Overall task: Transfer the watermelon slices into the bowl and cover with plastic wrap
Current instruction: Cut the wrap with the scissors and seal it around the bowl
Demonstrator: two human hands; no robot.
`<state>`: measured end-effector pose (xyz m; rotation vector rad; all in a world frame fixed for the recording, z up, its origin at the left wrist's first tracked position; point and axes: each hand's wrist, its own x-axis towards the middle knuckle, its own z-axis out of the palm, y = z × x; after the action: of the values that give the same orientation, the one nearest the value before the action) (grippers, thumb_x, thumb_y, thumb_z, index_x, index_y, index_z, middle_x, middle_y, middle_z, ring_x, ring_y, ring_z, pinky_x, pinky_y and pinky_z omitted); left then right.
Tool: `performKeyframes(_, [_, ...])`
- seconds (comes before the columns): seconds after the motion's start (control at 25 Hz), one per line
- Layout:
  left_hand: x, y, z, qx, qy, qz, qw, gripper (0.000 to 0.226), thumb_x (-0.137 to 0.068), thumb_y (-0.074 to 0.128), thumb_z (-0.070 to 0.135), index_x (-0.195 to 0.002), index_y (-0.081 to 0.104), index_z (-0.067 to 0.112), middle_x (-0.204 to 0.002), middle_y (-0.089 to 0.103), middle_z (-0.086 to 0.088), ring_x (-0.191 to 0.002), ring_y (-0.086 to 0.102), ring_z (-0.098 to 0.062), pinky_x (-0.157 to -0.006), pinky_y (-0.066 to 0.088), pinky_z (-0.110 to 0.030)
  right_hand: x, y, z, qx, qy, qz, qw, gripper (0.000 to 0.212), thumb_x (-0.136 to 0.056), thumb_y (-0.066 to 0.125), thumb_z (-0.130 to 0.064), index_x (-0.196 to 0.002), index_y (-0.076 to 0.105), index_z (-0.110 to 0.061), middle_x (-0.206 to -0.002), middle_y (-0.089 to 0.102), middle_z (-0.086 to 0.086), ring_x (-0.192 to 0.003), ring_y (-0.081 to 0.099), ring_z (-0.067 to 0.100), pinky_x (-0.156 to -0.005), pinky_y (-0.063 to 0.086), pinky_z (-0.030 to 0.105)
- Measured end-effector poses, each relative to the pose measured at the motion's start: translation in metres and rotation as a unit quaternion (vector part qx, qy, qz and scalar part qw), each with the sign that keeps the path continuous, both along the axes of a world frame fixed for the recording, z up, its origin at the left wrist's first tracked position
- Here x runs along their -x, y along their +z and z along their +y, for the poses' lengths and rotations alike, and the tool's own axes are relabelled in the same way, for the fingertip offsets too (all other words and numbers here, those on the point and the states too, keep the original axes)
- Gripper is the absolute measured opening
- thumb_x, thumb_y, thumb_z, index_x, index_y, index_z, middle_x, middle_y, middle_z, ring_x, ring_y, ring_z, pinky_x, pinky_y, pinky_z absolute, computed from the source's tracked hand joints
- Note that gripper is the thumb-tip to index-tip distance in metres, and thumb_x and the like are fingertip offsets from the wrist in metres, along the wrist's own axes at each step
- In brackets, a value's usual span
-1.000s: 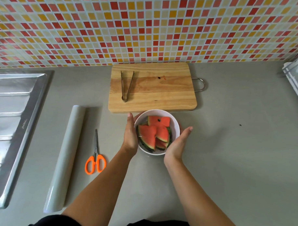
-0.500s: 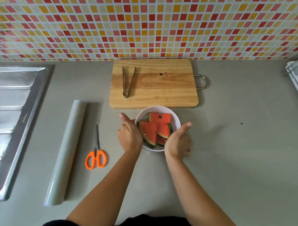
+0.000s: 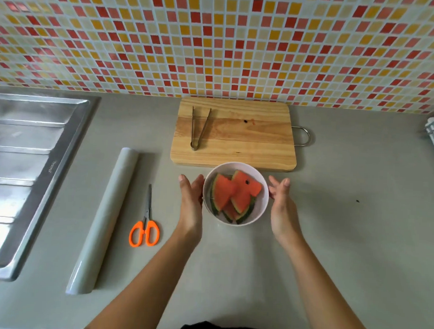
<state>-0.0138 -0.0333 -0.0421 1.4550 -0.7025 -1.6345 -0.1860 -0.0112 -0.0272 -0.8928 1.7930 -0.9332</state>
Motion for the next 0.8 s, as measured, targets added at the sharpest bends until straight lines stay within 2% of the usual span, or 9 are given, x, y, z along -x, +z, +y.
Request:
performKeyframes(0.12, [-0.018,0.007,-0.040,0.010,-0.057,0.045,0.997,0.079,-0.090,-0.002,0.064,-0.148,0.022,0.016,-0.150,0.037,-0.007,-0.138,0.034,-0.025,-0.108,0.030,-0.039,-0.011,0.001,0.027,-0.080,0.014,0.096,0.992,0.083,-0.074,-0.001,-0.076,-0.129,0.043,-0.030,-0.127,0.057,0.002,-0.116,0.051,0.024,-0.084,0.033,0.034])
performKeyframes(0.2, [-0.026,0.008,-0.055,0.048,-0.022,0.028,0.998,0.077,-0.092,-0.003,0.060,-0.147,0.026,0.015,-0.150,0.036,-0.006,-0.140,0.030,-0.020,-0.113,0.022,-0.035,-0.017,-0.004,0.037,-0.108,0.028,0.136,0.984,0.076,-0.081,0.004,-0.069,-0.131,0.041,-0.026,-0.129,0.054,0.005,-0.120,0.048,0.028,-0.085,0.033,0.038])
performKeyframes(0.28, [-0.030,0.003,-0.048,0.085,0.047,-0.006,0.995,0.073,-0.095,0.000,0.057,-0.142,0.037,0.015,-0.145,0.044,-0.004,-0.136,0.036,-0.015,-0.112,0.020,-0.029,-0.008,-0.004,0.035,-0.021,0.018,0.136,0.990,0.068,-0.087,0.010,-0.062,-0.132,0.043,-0.021,-0.132,0.050,0.005,-0.125,0.044,0.022,-0.096,0.034,0.036])
performKeyframes(0.32, [-0.030,-0.001,-0.036,0.096,0.072,-0.016,0.993,0.070,-0.096,0.003,0.056,-0.139,0.042,0.016,-0.141,0.048,-0.002,-0.134,0.040,-0.014,-0.109,0.023,-0.027,-0.001,0.000,0.029,0.042,0.027,0.123,0.991,0.068,-0.087,0.012,-0.063,-0.132,0.043,-0.022,-0.131,0.051,0.001,-0.124,0.045,0.015,-0.099,0.034,0.030])
performKeyframes(0.44, [-0.021,-0.008,0.002,0.135,0.064,-0.058,0.987,0.060,-0.093,0.016,0.057,-0.132,0.051,0.027,-0.134,0.052,0.009,-0.126,0.046,0.001,-0.101,0.032,-0.016,0.008,0.006,-0.006,0.179,0.128,0.079,0.972,0.072,-0.082,0.012,-0.074,-0.132,0.044,-0.032,-0.127,0.047,-0.026,-0.122,0.040,-0.010,-0.100,0.028,0.009])
performKeyframes(0.52, [-0.012,-0.008,0.012,0.157,0.027,-0.110,0.981,0.059,-0.092,0.017,0.055,-0.134,0.049,0.028,-0.132,0.050,0.017,-0.118,0.044,0.017,-0.093,0.032,-0.002,-0.004,0.006,-0.032,0.196,0.238,0.074,0.948,0.076,-0.082,0.011,-0.074,-0.135,0.042,-0.028,-0.136,0.036,-0.029,-0.130,0.030,-0.011,-0.106,0.021,0.007])
performKeyframes(0.6, [-0.004,-0.009,0.012,0.176,0.015,-0.151,0.973,0.060,-0.093,0.016,0.053,-0.136,0.048,0.025,-0.131,0.051,0.017,-0.114,0.042,0.021,-0.086,0.031,0.004,-0.016,0.002,-0.045,0.162,0.311,0.084,0.933,0.084,-0.077,0.007,-0.078,-0.135,0.042,-0.028,-0.140,0.039,-0.020,-0.132,0.031,-0.006,-0.106,0.021,0.008])
performKeyframes(0.72, [0.000,-0.012,0.008,0.181,0.051,-0.157,0.970,0.058,-0.095,0.017,0.049,-0.131,0.053,0.022,-0.125,0.057,0.013,-0.110,0.048,0.019,-0.082,0.035,0.003,-0.025,-0.010,-0.053,0.139,0.255,0.076,0.954,0.090,-0.070,0.006,-0.086,-0.122,0.056,-0.032,-0.121,0.057,-0.015,-0.110,0.047,-0.007,-0.087,0.030,-0.003])
performKeyframes(0.8, [0.000,-0.013,0.006,0.168,0.058,-0.143,0.974,0.053,-0.099,0.017,0.046,-0.128,0.055,0.025,-0.122,0.059,0.014,-0.110,0.050,0.015,-0.084,0.038,0.000,-0.027,-0.013,-0.054,0.113,0.199,0.070,0.971,0.089,-0.067,0.004,-0.088,-0.110,0.063,-0.036,-0.102,0.063,-0.016,-0.093,0.055,-0.004,-0.076,0.039,0.006])
